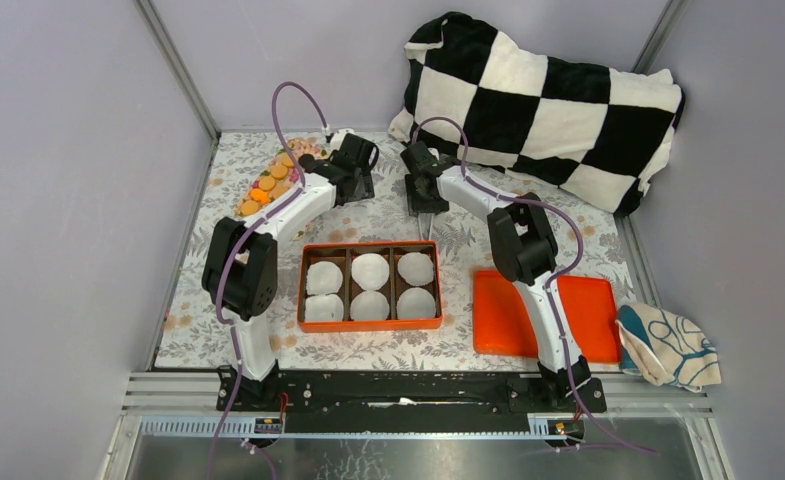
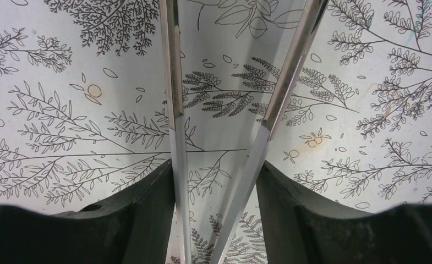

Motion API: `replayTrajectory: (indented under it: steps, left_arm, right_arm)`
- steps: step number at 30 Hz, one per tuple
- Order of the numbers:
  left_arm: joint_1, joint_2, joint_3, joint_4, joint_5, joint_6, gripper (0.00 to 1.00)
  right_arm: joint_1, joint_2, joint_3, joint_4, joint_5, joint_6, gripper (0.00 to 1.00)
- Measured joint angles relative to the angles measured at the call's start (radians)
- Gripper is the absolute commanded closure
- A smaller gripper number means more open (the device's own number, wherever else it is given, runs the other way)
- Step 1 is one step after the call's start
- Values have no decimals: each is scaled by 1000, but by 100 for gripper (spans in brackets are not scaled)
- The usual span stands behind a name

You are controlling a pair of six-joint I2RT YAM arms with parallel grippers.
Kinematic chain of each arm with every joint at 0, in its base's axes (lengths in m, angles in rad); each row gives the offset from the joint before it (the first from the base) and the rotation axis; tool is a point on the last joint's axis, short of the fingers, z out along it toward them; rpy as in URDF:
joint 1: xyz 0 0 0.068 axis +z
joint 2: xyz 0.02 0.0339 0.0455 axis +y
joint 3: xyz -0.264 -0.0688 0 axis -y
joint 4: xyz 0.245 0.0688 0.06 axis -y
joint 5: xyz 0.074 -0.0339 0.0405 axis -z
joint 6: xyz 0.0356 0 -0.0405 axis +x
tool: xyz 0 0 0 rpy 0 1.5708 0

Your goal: Pack the cookies

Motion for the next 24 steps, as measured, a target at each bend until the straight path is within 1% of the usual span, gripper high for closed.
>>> replayTrajectory:
  steps: [2, 6, 9, 16, 21, 24]
  left_arm:
    - [0, 0, -2, 0, 0, 0, 29]
    - [2, 0, -3, 0, 0, 0, 28]
    - [10, 2, -3, 0, 3, 0, 28]
    - [40, 16, -3, 0, 21, 0, 28]
    - [45, 17, 4, 0, 33, 0, 28]
    - [46, 19, 13, 0, 45, 0, 28]
  right_arm:
    - [0, 0, 3, -4, 0, -4, 51]
    - [0, 0, 13, -31, 9, -16, 67]
    - [0, -10, 13, -63, 39, -38, 69]
    - [-1, -67, 13, -187, 129, -93, 69]
    - [-1, -162, 13, -224, 137, -102, 67]
    - [-1, -244, 7, -233, 138, -102, 64]
